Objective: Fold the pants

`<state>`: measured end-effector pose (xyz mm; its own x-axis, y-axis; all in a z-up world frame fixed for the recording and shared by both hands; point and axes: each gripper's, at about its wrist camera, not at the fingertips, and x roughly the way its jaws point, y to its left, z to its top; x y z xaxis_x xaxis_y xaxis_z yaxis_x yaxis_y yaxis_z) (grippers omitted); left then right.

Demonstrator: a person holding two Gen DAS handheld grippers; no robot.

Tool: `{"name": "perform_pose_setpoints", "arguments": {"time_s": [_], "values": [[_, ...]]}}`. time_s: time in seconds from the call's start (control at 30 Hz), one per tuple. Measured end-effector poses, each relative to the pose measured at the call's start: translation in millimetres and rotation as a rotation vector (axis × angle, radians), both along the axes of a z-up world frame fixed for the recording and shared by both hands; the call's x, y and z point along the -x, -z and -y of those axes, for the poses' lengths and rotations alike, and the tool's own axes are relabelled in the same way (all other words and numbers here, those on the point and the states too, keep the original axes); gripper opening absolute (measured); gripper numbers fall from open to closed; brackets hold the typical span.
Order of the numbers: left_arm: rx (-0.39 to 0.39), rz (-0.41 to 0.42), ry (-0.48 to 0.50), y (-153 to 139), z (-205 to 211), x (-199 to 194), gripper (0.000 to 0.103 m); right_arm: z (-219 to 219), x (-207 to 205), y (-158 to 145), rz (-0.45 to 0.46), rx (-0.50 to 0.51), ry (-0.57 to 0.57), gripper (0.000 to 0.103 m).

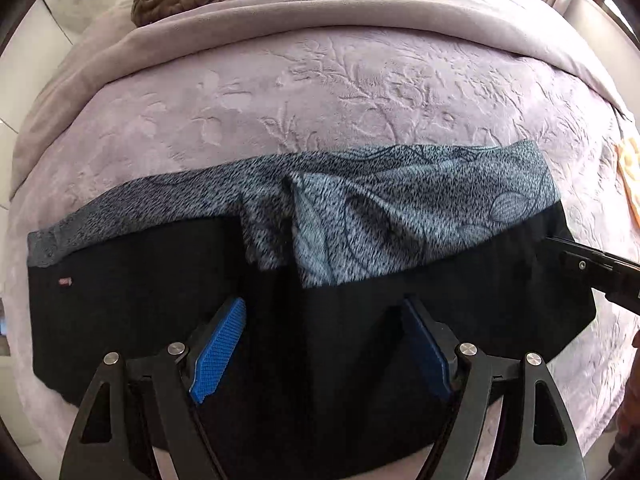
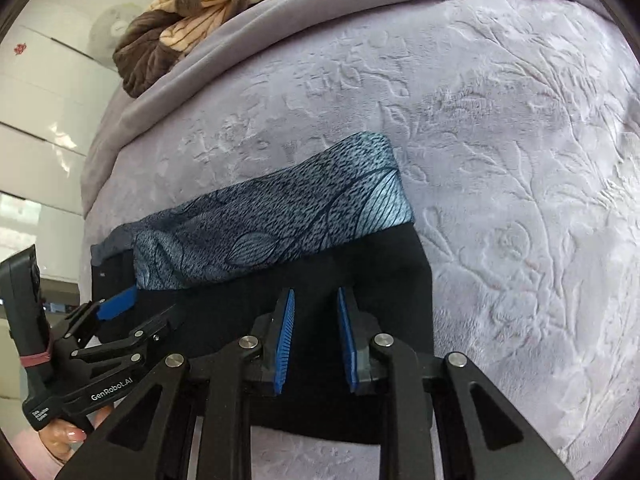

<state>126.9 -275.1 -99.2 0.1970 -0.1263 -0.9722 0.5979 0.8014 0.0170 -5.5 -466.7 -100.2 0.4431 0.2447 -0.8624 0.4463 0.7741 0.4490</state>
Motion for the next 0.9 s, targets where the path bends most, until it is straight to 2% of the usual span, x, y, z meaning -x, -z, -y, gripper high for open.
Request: {"name": "perform_pose_setpoints", "arguments": {"time_s": [0.27,0.4,0.47,0.57,0.77,0.9], "values": [[-0.020,-0.007,-0.030,-16.9,-25.3,19.6,0.080,-27.5,12.0,-22.4,-0.018,0.022,-0.016,0.028],[-0.020,0.002,-0.042,-26.4,-43.9,27.9,0.081,-43.2,17.6,-34.0,-0.026,0.021,-0.023,0.034],[-0.016,-0.002,-0.050,-31.8,-57.5,31.9,0.103,-50.5,19.1,-39.3,-0.029,0.027,-0.029,0.037],[0.006,-0.008,-0.061,-40.5,-78.2,37.1,0.103,-64.2,20.6,-46.1,-0.041,0.030,-0.042,0.042],[-0.001,-0.035,-0.074,-45.8,-104.1,48.6,0.103,-88.1,26.8,-58.4,-0.057,0.031,-0.061,0.058],[-0.017,-0.037,-0.081,-52.3,-122.3,54.7,0.103,-106.5,29.9,-66.3,-0.061,0.040,-0.074,0.081]]}}
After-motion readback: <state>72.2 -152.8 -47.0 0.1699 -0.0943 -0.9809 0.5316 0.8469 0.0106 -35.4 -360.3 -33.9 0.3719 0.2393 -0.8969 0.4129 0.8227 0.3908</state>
